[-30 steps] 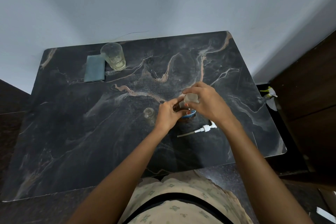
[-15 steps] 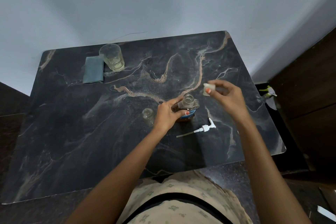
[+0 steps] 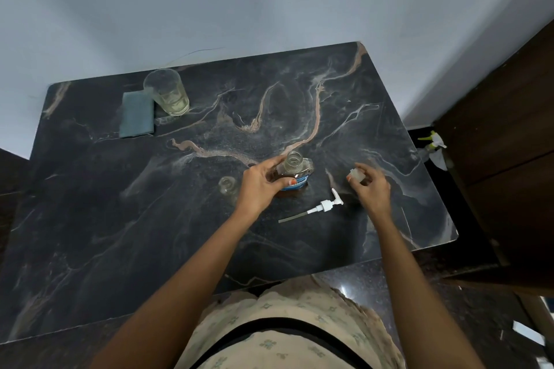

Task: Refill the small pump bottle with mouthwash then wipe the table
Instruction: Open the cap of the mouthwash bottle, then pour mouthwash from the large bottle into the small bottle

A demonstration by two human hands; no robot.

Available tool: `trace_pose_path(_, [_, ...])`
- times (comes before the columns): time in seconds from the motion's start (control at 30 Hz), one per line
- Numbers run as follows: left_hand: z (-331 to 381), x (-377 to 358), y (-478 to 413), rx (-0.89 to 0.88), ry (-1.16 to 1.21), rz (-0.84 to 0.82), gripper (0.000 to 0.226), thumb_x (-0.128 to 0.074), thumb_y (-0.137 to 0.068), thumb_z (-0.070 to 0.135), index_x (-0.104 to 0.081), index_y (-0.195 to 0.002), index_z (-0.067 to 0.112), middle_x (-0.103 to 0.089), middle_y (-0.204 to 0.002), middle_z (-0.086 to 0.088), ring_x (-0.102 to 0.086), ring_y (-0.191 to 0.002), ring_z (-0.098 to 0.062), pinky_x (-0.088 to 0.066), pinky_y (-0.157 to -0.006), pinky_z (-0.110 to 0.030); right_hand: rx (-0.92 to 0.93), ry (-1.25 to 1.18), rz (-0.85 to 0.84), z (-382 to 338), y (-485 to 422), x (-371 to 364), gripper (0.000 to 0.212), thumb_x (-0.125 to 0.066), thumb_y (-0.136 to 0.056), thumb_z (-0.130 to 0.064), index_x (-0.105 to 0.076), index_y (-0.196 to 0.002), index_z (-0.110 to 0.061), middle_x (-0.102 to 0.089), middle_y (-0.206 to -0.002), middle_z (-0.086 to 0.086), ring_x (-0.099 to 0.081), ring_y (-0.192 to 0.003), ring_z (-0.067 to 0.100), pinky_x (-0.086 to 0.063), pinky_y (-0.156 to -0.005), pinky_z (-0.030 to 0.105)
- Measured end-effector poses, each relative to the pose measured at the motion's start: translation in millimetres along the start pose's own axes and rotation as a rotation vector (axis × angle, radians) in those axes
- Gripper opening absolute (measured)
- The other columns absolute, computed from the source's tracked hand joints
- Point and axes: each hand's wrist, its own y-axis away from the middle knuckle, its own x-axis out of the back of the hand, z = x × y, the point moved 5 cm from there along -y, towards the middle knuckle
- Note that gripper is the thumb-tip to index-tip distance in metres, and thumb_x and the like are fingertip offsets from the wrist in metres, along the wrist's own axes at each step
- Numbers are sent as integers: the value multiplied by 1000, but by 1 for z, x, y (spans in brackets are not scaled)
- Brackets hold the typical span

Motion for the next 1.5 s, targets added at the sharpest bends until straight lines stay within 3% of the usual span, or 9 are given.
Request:
trace_pose_path(0.23, [-4,-1,-1,2,24,1,57,-73,-69,1,-55,-122,10,-65,-114,-7,-60,-99,-4,-46,-82,-7,-3,-10,62,11,0,-3,26,-70,-76,-7,-60,-100,-5,-63,-106,12,-59,-99,24,-48,-87,32])
trace_pose_path(0.57, [-6,-1,-1,4,33,10,57,-73,-70,2,-54,-123,11,-63,-112,0,-60,-101,-5,-47,-86,-10,16,-12,57,20,5,-6,38,-68,-79,-7,-52,-113,-5,-57,-115,11,-55,-107,23,-45,-93,33])
trace_pose_path(0.73, [-6,-3,-1,14,49,3,57,-72,-71,2,-54,-123,11,-62,-111,3,-59,-102,-4,-46,-86,-9,85,42,115,5,10,-3,41,-73,-73,-6,-54,-110,-5,-55,-116,12,-46,-111,26,-33,-94,26])
trace_pose_path(0.9, [-4,-2,0,15,61,-12,56,-72,-71,0,-53,-123,10,-62,-116,-3,-59,-106,-9,-46,-92,-19,268,-78,-229,-45,26,-32,52,-77,-66,-1,-55,-113,-2,-57,-112,9,-53,-101,17,-35,-83,-1])
trace_pose_path(1.03, [0,-1,-1,-5,12,-32,54,-73,-70,2,-56,-120,10,-64,-111,-3,-61,-105,-15,-47,-95,-30,288,-156,-516,-73,38,-62,80,-83,-58,-3,-42,-127,-7,-50,-120,0,-49,-108,5,-37,-88,2])
trace_pose_path(1.13, [4,0,-4,-35,-60,-67,53,-75,-69,4,-57,-118,8,-65,-113,-8,-61,-105,-18,-46,-98,-37,220,-249,-522,-80,38,-71,81,-83,-56,-1,-41,-124,-13,-54,-110,-11,-53,-98,-12,-40,-80,2])
trace_pose_path(1.23, [12,6,-4,-70,-117,-93,56,-77,-67,6,-57,-119,8,-63,-117,-11,-58,-110,-20,-44,-100,-40,175,-294,-502,-80,35,-76,72,-81,-58,2,-44,-116,-18,-57,-103,-12,-57,-89,-13,-44,-75,4])
trace_pose_path(1.4, [22,40,2,-105,-53,-100,57,-75,-71,15,-53,-123,20,-56,-125,6,-50,-114,3,-37,-98,-13,118,-297,-478,-77,33,-77,61,-80,-60,2,-48,-103,-28,-61,-98,-12,-60,-84,-12,-46,-73,5])
trace_pose_path(1.5, [19,75,5,-111,-15,-36,42,-69,-77,21,-54,-113,35,-59,-117,16,-53,-109,8,-44,-93,-17,116,-296,-476,-78,33,-77,59,-80,-61,2,-49,-98,-33,-61,-97,-14,-60,-84,-14,-45,-73,3])
